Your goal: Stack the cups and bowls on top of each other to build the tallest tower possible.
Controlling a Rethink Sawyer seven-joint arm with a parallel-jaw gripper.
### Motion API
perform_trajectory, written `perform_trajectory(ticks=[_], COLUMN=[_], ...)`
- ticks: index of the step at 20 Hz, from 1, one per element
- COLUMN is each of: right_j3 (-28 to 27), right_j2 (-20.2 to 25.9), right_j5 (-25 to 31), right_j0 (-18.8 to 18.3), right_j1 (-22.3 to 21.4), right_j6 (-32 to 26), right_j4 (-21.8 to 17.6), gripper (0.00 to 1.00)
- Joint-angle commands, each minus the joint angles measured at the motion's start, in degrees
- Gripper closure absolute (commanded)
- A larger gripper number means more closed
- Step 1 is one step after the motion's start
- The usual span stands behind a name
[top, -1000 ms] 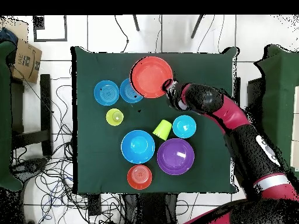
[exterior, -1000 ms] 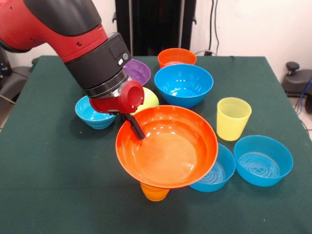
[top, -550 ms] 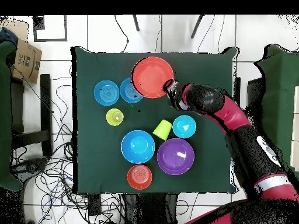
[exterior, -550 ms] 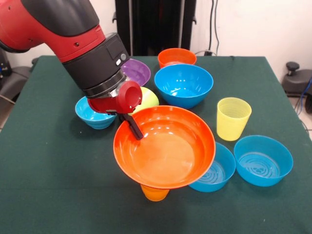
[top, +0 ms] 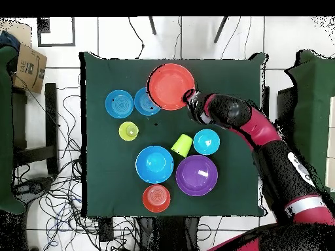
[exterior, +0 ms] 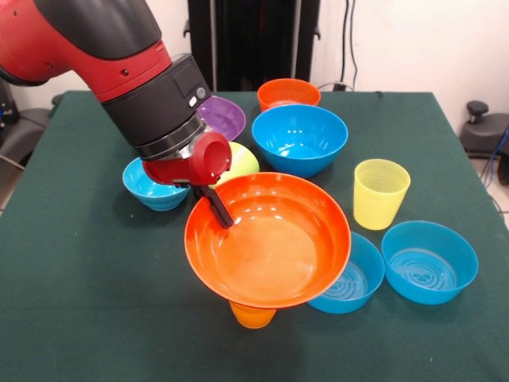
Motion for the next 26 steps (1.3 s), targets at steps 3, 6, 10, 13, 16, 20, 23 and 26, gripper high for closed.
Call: perform_trajectory(ticks=[3,6,10,13,16,20,23,26], right_j3=[1.14,0.96,2.10,2.31,2.55,2.34,2.26,2.80], right_j2=[-1.96,-2.43,-2.96,-2.98,-3.13,-3.11,-3.11,-3.31], right_j5=[-0.76,-0.99,-1.68,-1.29,-1.42,-0.55,0.83,3.48], right_j0=[1.31,1.70,1.93,2.04,2.20,2.37,2.39,2.56], right_j1=[-0.09,-0.54,-1.03,-1.41,-1.58,-1.74,-2.09,-3.91], right_j6=[0.03,-0.22,1.16,1.21,1.57,1.56,1.29,1.19], right_j4=[-2.39,-3.10,-2.91,-2.82,-2.76,-2.37,-2.09,-1.71], gripper=[1.00,0.00,0.00,0.00,0.00,0.00,0.00,0.00])
